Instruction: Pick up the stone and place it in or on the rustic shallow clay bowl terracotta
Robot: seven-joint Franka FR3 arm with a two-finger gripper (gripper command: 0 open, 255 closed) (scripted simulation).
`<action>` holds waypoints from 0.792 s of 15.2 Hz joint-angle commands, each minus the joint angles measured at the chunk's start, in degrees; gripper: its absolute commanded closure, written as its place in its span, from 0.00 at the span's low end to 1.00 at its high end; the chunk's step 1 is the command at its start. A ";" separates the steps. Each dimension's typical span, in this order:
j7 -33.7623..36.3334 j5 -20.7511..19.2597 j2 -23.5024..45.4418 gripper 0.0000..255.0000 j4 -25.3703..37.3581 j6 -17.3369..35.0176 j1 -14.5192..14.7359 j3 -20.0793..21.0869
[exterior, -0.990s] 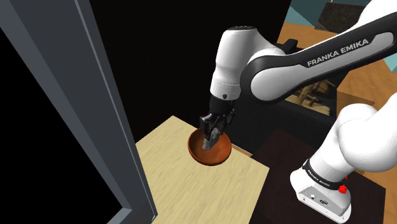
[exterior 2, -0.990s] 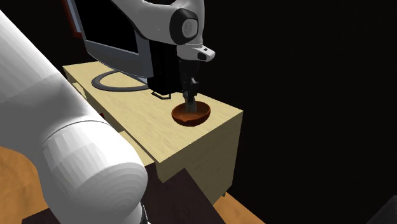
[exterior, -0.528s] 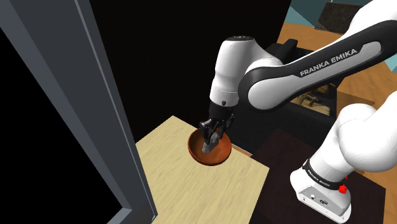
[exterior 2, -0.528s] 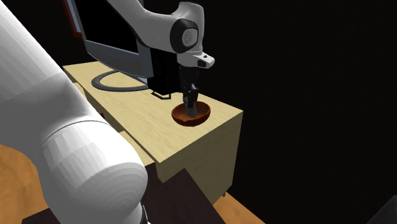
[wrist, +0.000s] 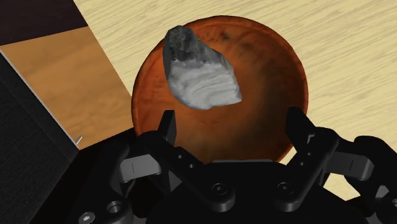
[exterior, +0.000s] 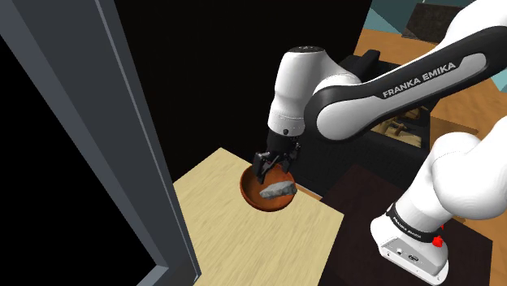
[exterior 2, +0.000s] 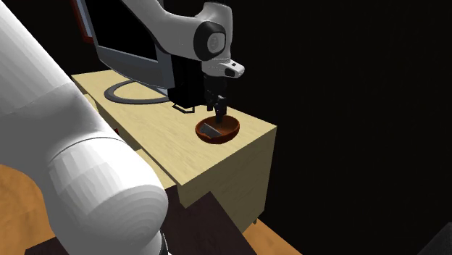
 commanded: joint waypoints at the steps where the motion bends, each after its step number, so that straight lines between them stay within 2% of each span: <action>1: 0.00 0.00 0.00 0.00 0.00 0.00 0.00 0.00; 2: 0.00 0.00 0.00 0.00 0.00 0.00 0.00 0.00; 6: -0.23 -0.39 -4.54 0.00 3.82 -8.41 -0.23 -1.71; 12: -0.23 -0.40 -4.54 0.00 3.82 -8.40 -0.22 -1.72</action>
